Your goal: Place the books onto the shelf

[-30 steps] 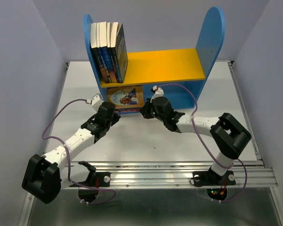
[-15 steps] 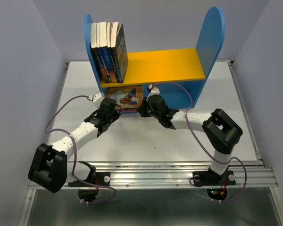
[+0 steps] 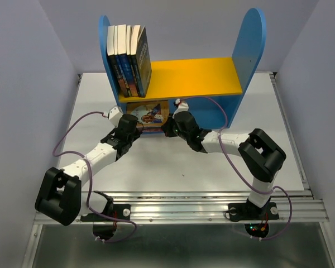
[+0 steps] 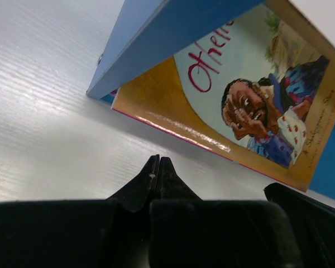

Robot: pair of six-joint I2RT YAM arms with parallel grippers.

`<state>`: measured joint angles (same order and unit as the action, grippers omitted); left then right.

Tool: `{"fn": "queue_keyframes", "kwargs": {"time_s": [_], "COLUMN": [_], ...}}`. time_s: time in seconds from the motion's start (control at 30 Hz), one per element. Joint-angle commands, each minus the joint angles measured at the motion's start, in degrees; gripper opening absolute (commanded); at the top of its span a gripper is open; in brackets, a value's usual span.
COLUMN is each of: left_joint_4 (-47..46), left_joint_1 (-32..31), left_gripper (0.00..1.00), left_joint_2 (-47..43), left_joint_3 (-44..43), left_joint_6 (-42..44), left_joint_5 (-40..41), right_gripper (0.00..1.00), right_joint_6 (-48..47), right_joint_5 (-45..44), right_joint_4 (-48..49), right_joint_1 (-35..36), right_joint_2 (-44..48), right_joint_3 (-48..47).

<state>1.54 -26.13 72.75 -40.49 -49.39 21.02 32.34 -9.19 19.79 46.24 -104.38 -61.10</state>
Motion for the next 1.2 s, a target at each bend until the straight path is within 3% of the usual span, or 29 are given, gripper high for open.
{"fn": "queue_keyframes", "kwargs": {"time_s": [0.0,0.23,0.57,1.17], "left_joint_4": [-8.65,-8.32,16.19,25.18], "left_joint_1": [0.99,0.91,0.91,0.91], "left_gripper": [0.0,0.0,0.0,0.0], "left_joint_2": [-3.84,-16.47,-33.53,-38.12], "left_joint_3": [1.11,7.35,7.97,5.86], "left_joint_6": [-0.18,-0.8,-1.94,-8.09], "left_joint_5": [2.36,2.01,8.85,12.03], "right_gripper": [0.01,0.01,0.01,0.01], "right_joint_6": [-2.01,-8.78,-13.17,-15.55], "right_joint_5": [0.49,0.58,-1.62,-9.26], "right_joint_4": [9.55,16.59,17.39,11.32], "right_joint_1": [0.61,4.2,9.39,9.92], "right_joint_2": [-0.21,-0.21,-3.99,-15.94], "right_joint_3": [1.5,5.82,1.53,-16.41]}}
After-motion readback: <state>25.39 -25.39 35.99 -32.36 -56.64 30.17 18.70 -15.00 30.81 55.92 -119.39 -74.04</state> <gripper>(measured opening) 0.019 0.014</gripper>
